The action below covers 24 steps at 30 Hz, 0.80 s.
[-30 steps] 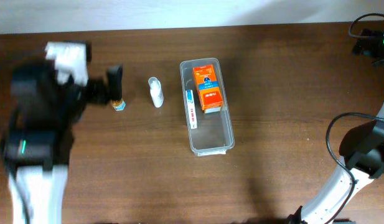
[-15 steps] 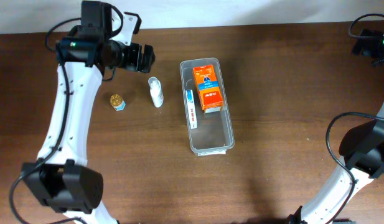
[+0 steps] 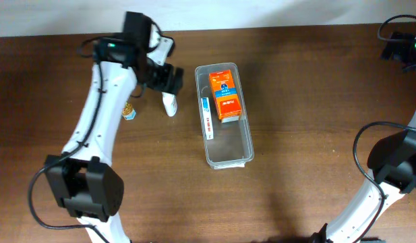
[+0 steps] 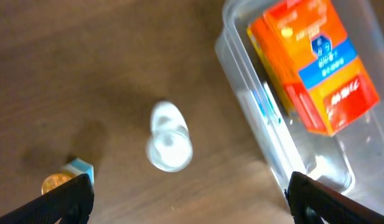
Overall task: Pack container
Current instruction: 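Move the left gripper up and forward toward the jar, then lower the left gripper over the white spray bottle and grasp it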
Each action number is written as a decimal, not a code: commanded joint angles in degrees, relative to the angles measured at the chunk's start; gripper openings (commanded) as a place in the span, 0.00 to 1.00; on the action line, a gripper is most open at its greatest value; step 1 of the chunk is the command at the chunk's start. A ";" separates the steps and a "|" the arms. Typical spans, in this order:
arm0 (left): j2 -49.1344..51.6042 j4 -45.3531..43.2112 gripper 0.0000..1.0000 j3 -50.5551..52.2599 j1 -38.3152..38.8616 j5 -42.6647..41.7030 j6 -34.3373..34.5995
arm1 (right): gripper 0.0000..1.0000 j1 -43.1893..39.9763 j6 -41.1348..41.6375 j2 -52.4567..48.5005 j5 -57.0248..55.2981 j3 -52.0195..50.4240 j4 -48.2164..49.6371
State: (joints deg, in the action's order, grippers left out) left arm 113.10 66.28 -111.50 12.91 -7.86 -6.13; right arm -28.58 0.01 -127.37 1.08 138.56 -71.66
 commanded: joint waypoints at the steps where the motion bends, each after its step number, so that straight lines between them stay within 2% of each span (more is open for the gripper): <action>1: 0.96 1.18 0.99 -1.70 1.20 6.14 3.17 | 0.98 0.07 0.31 -0.39 -0.28 1.11 0.13; 8: 3.50 2.80 0.99 -1.70 0.28 6.23 6.21 | 0.98 0.07 0.31 -0.42 -0.28 1.11 0.13; 24: 9.64 2.51 0.99 -1.70 -1.70 6.19 6.38 | 0.98 0.07 0.31 -0.42 -0.28 1.11 0.13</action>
State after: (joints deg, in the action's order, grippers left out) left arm 120.70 68.97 -112.09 11.22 -2.24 -0.14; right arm -28.58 -0.01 -127.37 1.08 138.56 -71.68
